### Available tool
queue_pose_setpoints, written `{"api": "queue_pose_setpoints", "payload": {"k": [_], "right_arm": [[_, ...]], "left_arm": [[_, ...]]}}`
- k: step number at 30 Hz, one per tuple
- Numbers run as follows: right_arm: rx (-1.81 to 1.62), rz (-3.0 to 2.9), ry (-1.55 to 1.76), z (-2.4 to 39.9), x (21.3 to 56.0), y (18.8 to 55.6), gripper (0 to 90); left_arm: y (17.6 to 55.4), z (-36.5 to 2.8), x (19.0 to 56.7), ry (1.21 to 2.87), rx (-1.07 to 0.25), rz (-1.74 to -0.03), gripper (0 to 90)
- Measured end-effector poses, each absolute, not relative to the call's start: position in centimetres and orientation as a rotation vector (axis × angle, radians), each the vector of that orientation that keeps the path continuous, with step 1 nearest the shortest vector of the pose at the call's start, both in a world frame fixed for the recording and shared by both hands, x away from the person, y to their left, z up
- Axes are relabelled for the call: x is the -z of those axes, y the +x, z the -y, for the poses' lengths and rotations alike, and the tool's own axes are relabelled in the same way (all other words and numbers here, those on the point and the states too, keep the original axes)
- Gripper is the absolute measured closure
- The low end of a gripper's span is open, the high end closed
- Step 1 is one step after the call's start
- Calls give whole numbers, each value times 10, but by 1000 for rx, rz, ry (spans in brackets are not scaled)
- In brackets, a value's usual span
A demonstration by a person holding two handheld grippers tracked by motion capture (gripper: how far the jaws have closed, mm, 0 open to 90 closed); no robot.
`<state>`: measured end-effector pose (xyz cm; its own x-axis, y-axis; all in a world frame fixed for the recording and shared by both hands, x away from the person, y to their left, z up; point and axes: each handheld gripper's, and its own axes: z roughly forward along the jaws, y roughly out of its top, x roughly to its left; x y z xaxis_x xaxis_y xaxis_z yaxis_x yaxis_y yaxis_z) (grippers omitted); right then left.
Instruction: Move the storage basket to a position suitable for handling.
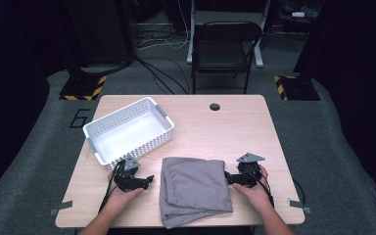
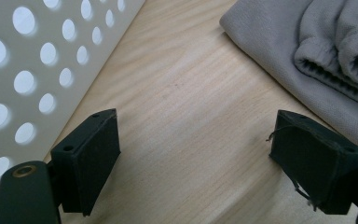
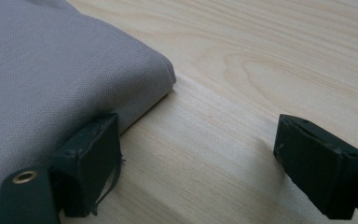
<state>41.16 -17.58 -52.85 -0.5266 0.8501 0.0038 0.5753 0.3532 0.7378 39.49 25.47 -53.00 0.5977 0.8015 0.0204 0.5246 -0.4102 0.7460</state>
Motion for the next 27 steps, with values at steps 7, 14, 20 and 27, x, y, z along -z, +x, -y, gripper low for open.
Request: {"api": "queue_pose_setpoints", "payload": {"k": [7, 14, 20, 27], "right_arm": [[-990, -2241, 1251, 176, 528, 411, 140], [-990, -2241, 1251, 176, 528, 411, 140], [-987, -2236, 1251, 176, 529, 411, 140], [-987, -2237, 1251, 176, 528, 411, 138]], "left_arm": [[395, -254, 530, 2100, -493, -1049, 152], [394, -254, 530, 2105, -496, -1057, 153], [393, -254, 530, 2107, -497, -1056, 153], [394, -253, 527, 2124, -474, -1070, 160]]}}
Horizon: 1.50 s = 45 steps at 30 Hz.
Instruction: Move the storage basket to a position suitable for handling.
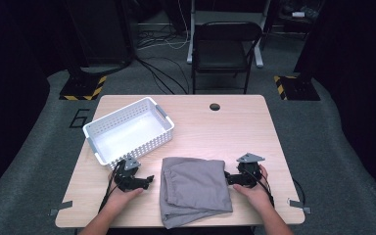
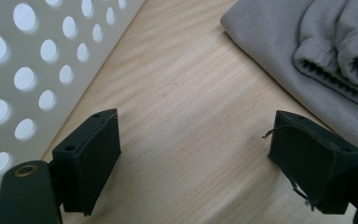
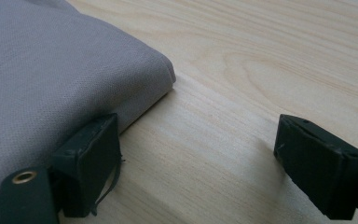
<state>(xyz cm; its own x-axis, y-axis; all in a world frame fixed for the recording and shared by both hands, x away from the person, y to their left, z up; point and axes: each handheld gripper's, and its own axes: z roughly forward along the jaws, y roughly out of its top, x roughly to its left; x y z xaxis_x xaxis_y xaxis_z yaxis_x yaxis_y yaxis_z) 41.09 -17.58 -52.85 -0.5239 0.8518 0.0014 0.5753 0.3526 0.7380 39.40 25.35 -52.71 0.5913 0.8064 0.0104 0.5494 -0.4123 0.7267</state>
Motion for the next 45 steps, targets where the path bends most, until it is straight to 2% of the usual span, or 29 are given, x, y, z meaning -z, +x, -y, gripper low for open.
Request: {"api": "queue_pose_setpoints", "payload": {"k": [3, 6, 15, 23, 33, 45], "right_arm": [[-988, -2234, 1254, 176, 529, 411, 138], [-987, -2236, 1252, 176, 529, 411, 138], [-988, -2237, 1252, 176, 528, 411, 138], [-987, -2235, 1252, 176, 529, 411, 138], [-987, -2237, 1252, 176, 529, 411, 138], [-987, -2236, 1252, 176, 529, 411, 138]], "left_arm": [[395, -254, 525, 2127, -463, -1072, 179], [394, -255, 522, 2133, -423, -1087, 250], [390, -257, 513, 2053, -399, -1153, 271], [380, -254, 495, 2069, -419, -1124, 295], [372, -254, 471, 2055, -384, -1124, 294], [376, -258, 454, 2031, -374, -1145, 297]]}}
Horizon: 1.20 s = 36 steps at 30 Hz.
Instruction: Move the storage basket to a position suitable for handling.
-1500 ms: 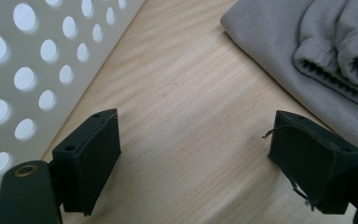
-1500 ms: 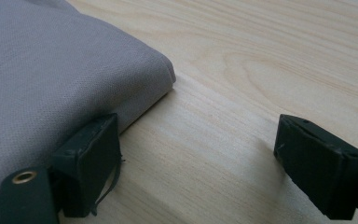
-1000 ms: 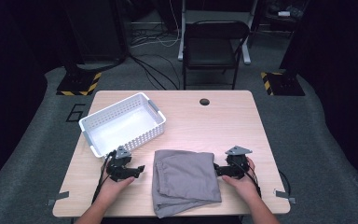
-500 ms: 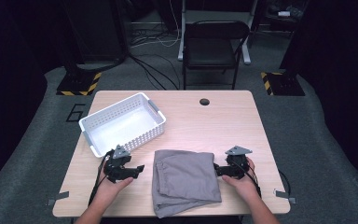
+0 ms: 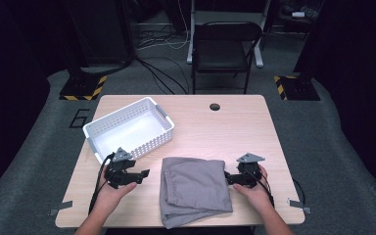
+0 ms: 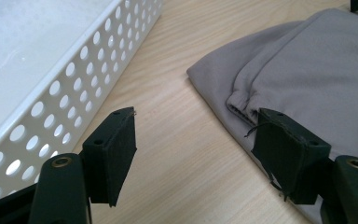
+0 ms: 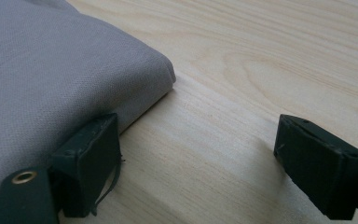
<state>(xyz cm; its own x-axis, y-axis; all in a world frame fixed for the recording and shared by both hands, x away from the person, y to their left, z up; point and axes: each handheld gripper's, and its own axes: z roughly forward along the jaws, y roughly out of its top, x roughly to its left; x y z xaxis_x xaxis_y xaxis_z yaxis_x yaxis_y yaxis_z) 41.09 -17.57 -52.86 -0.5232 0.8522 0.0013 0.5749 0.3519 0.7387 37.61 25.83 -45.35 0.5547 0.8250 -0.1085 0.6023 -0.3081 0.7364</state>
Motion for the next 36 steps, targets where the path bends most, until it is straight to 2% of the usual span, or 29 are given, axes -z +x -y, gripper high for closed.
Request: {"api": "queue_pose_setpoints", "payload": {"k": [6, 36], "right_arm": [[-987, -2236, 1250, 176, 529, 411, 138], [-988, -2234, 1253, 176, 529, 411, 138]], "left_arm": [[386, -264, 443, 1984, -347, -1165, 297], [426, -296, 418, 1874, -404, -1290, 298]]}}
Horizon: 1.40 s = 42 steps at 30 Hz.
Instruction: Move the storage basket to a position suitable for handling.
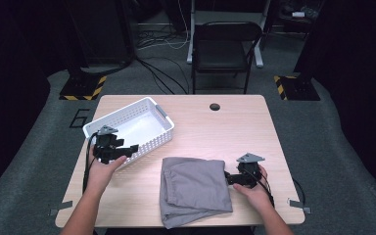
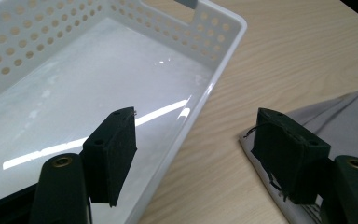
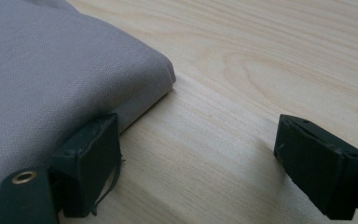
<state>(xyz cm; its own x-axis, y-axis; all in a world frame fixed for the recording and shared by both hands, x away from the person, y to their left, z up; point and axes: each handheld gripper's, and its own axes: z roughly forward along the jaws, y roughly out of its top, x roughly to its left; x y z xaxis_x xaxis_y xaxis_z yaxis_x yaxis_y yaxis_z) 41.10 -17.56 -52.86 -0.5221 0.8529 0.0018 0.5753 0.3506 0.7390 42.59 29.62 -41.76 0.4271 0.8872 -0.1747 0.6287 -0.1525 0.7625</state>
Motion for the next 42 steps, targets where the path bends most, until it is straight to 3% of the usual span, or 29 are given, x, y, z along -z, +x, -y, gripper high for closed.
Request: {"api": "queue_pose_setpoints", "payload": {"k": [18, 42], "right_arm": [[-987, -2237, 1251, 176, 529, 411, 138], [-987, -2245, 1251, 175, 528, 411, 137]], "left_arm": [[442, -315, 419, 1832, -479, -1411, 299], [428, -353, 422, 1738, -588, -1552, 309]]}}
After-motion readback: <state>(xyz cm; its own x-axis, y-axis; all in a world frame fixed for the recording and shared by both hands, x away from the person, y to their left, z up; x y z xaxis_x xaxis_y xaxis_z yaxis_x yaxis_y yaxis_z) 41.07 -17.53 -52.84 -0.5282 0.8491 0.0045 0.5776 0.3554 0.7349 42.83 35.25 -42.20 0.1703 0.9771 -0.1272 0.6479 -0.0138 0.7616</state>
